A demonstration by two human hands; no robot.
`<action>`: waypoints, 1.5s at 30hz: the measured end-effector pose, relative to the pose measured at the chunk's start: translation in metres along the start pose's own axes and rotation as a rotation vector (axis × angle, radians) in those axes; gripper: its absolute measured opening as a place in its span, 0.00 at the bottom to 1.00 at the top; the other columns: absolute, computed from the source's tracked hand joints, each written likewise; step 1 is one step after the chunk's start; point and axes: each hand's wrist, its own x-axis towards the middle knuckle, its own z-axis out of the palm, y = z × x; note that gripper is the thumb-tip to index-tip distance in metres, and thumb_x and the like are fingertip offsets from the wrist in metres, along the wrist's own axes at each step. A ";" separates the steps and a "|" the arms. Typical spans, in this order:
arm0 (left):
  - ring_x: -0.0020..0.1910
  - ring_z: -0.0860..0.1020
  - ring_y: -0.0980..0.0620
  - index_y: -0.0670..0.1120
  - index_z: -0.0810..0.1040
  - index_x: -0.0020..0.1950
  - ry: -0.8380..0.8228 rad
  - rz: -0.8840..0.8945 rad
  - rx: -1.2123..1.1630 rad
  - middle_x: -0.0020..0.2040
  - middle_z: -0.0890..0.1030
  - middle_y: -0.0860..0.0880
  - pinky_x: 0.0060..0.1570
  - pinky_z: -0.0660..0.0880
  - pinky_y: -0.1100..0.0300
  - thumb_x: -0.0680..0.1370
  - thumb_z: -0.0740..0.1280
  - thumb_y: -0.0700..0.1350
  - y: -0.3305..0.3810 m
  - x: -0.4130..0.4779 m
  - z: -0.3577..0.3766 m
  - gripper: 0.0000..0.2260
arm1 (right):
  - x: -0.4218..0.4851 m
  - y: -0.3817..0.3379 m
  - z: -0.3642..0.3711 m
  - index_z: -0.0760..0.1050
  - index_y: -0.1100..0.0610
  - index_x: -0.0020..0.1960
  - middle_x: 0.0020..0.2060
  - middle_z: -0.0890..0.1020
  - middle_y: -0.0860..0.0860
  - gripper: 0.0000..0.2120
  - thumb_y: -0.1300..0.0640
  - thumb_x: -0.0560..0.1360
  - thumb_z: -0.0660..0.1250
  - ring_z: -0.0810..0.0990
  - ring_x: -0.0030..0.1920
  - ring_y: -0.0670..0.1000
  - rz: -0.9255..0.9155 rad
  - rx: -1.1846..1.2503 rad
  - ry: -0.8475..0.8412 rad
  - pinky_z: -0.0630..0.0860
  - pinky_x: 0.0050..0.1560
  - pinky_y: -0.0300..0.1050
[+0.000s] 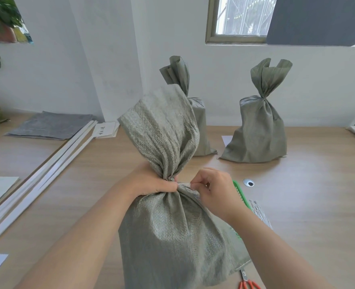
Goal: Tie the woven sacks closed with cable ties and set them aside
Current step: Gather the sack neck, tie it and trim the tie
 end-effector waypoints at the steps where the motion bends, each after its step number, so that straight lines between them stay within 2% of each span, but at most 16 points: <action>1: 0.41 0.78 0.57 0.45 0.81 0.41 -0.003 0.010 0.008 0.43 0.83 0.47 0.52 0.77 0.53 0.71 0.70 0.43 0.000 -0.001 0.001 0.02 | 0.000 0.002 -0.003 0.82 0.56 0.37 0.31 0.80 0.43 0.07 0.66 0.71 0.73 0.75 0.36 0.37 0.030 0.003 -0.006 0.66 0.37 0.27; 5: 0.41 0.79 0.59 0.46 0.82 0.42 0.015 0.006 -0.016 0.42 0.84 0.50 0.49 0.77 0.59 0.70 0.70 0.42 0.001 0.000 0.005 0.02 | 0.003 0.004 -0.010 0.83 0.55 0.40 0.33 0.79 0.42 0.06 0.64 0.73 0.72 0.75 0.33 0.39 0.063 -0.021 -0.057 0.69 0.38 0.33; 8: 0.43 0.80 0.61 0.48 0.84 0.44 -0.013 0.004 -0.018 0.44 0.85 0.52 0.45 0.76 0.68 0.71 0.71 0.40 0.001 -0.001 0.006 0.04 | 0.009 -0.003 -0.006 0.83 0.54 0.46 0.39 0.81 0.48 0.07 0.59 0.76 0.67 0.79 0.41 0.49 -0.132 -0.177 -0.161 0.72 0.42 0.44; 11: 0.45 0.81 0.55 0.43 0.83 0.44 -0.004 0.002 0.019 0.44 0.85 0.45 0.46 0.78 0.59 0.71 0.73 0.41 -0.002 -0.001 0.006 0.04 | 0.017 -0.013 0.001 0.81 0.52 0.49 0.42 0.83 0.51 0.14 0.50 0.77 0.58 0.81 0.45 0.57 -0.315 -0.388 -0.299 0.77 0.44 0.51; 13: 0.47 0.81 0.54 0.44 0.83 0.44 0.018 -0.008 0.028 0.44 0.85 0.46 0.47 0.78 0.56 0.71 0.74 0.41 -0.004 -0.003 0.003 0.04 | 0.021 -0.017 0.004 0.78 0.54 0.48 0.42 0.83 0.53 0.15 0.50 0.77 0.54 0.81 0.43 0.59 -0.358 -0.464 -0.341 0.75 0.38 0.49; 16: 0.40 0.78 0.58 0.44 0.81 0.41 0.008 -0.008 0.059 0.39 0.83 0.49 0.41 0.76 0.61 0.70 0.73 0.40 -0.002 -0.006 0.002 0.02 | 0.023 -0.019 0.008 0.73 0.53 0.41 0.36 0.81 0.53 0.13 0.49 0.75 0.54 0.77 0.36 0.59 -0.396 -0.489 -0.329 0.65 0.34 0.45; 19: 0.36 0.74 0.63 0.42 0.81 0.42 0.006 -0.011 0.071 0.40 0.83 0.46 0.40 0.76 0.62 0.70 0.72 0.40 -0.001 -0.007 0.003 0.03 | 0.023 -0.017 0.011 0.65 0.51 0.33 0.26 0.73 0.52 0.13 0.45 0.71 0.51 0.69 0.28 0.58 -0.371 -0.457 -0.288 0.63 0.31 0.44; 22: 0.36 0.75 0.65 0.44 0.83 0.44 0.037 -0.009 0.023 0.44 0.85 0.48 0.37 0.72 0.72 0.71 0.73 0.42 -0.005 -0.008 0.004 0.04 | 0.021 -0.013 0.013 0.62 0.51 0.31 0.22 0.63 0.48 0.12 0.47 0.70 0.54 0.65 0.24 0.58 -0.341 -0.397 -0.254 0.61 0.28 0.42; 24: 0.41 0.78 0.67 0.53 0.84 0.44 0.016 0.004 -0.025 0.44 0.85 0.55 0.43 0.74 0.72 0.72 0.72 0.44 -0.006 -0.008 0.002 0.04 | 0.020 -0.011 0.010 0.59 0.52 0.29 0.20 0.58 0.48 0.14 0.49 0.70 0.56 0.61 0.23 0.57 -0.337 -0.358 -0.220 0.58 0.27 0.42; 25: 0.44 0.79 0.66 0.55 0.84 0.44 -0.007 0.011 -0.031 0.43 0.84 0.57 0.48 0.76 0.69 0.72 0.72 0.46 -0.007 -0.008 0.001 0.04 | 0.021 -0.010 0.007 0.58 0.54 0.28 0.20 0.57 0.49 0.15 0.50 0.70 0.56 0.60 0.22 0.58 -0.335 -0.347 -0.206 0.57 0.25 0.43; 27: 0.49 0.81 0.60 0.56 0.83 0.45 -0.038 0.012 -0.017 0.44 0.84 0.58 0.54 0.77 0.59 0.72 0.71 0.48 -0.010 -0.006 -0.001 0.03 | 0.022 -0.005 0.006 0.57 0.55 0.27 0.20 0.57 0.50 0.16 0.50 0.70 0.57 0.61 0.22 0.59 -0.343 -0.326 -0.169 0.59 0.24 0.45; 29: 0.50 0.81 0.58 0.55 0.83 0.45 -0.041 0.008 -0.010 0.45 0.84 0.58 0.55 0.77 0.57 0.73 0.71 0.48 -0.013 -0.004 -0.001 0.03 | 0.021 0.000 0.008 0.57 0.55 0.28 0.21 0.57 0.50 0.16 0.50 0.70 0.57 0.61 0.23 0.59 -0.339 -0.294 -0.146 0.60 0.24 0.46; 33: 0.48 0.81 0.60 0.54 0.83 0.45 -0.028 0.005 -0.050 0.44 0.84 0.58 0.53 0.76 0.61 0.73 0.72 0.46 -0.013 -0.006 0.001 0.03 | 0.019 0.002 0.014 0.60 0.56 0.28 0.21 0.57 0.50 0.16 0.48 0.69 0.54 0.61 0.25 0.58 -0.295 -0.232 -0.127 0.60 0.25 0.47; 37: 0.46 0.80 0.65 0.54 0.84 0.46 0.004 0.009 -0.049 0.45 0.85 0.58 0.50 0.75 0.67 0.72 0.73 0.44 -0.011 -0.005 0.001 0.05 | 0.017 0.005 0.014 0.67 0.57 0.29 0.21 0.63 0.49 0.16 0.48 0.69 0.57 0.64 0.25 0.53 -0.250 -0.146 -0.117 0.64 0.27 0.47; 41: 0.47 0.79 0.67 0.56 0.84 0.47 0.027 -0.010 -0.070 0.46 0.84 0.61 0.49 0.74 0.67 0.71 0.74 0.45 -0.015 0.001 0.000 0.07 | 0.010 0.009 0.009 0.75 0.51 0.40 0.25 0.68 0.42 0.07 0.48 0.70 0.65 0.69 0.28 0.41 -0.179 -0.042 -0.091 0.66 0.31 0.41; 45: 0.48 0.80 0.63 0.54 0.83 0.45 0.027 0.014 -0.073 0.45 0.84 0.59 0.52 0.75 0.63 0.70 0.73 0.45 -0.020 0.006 -0.002 0.06 | -0.006 0.021 0.004 0.76 0.48 0.51 0.33 0.74 0.43 0.10 0.51 0.71 0.71 0.72 0.31 0.44 -0.002 0.079 -0.053 0.70 0.36 0.40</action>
